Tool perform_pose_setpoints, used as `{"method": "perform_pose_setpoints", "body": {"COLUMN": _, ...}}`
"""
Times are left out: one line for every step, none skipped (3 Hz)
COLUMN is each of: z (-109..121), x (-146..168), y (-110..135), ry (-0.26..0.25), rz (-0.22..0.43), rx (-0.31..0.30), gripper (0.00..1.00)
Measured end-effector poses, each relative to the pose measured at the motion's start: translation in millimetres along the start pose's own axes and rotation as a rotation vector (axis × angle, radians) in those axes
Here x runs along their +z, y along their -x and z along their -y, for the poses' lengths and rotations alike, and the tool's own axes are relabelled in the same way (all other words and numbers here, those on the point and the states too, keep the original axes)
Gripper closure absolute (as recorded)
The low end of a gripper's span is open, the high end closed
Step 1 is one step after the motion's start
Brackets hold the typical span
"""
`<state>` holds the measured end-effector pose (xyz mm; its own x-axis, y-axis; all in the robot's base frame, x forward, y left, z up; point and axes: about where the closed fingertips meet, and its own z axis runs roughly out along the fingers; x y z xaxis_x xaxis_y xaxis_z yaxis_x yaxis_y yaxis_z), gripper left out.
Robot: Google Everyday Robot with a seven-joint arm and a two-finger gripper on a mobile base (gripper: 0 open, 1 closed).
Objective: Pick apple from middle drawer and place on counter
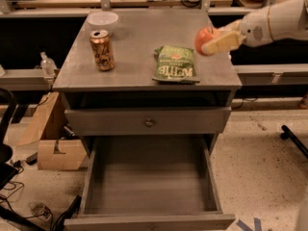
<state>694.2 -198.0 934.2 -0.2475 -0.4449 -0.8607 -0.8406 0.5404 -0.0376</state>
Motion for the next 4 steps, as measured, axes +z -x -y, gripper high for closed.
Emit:
{"method": "perform_pose_setpoints", "body": {"z": 28.6, "x": 62.1, "y": 11.3, "ry": 0.031, "rz": -0.024, "rx": 0.038, "gripper": 1.0}}
{"method": "perform_pose_setpoints", "body": {"z": 51.3, "x": 105.8, "y": 34.9, "ry": 0.012, "rz": -0.004, "rx": 0.047, "gripper": 1.0}}
{"method": "perform_pose_setpoints", "body": {"z": 70.8, "x": 123.7, "y": 67.1, "ry": -0.053, "rz": 0.041, "rx": 0.031, "gripper": 1.0}}
{"method": "perform_pose_setpoints", "body": {"z": 90.0, "x": 134.6, "y": 84.1, "ry": -0.148, "rz": 0.028, "rx": 0.025, "gripper": 1.0}}
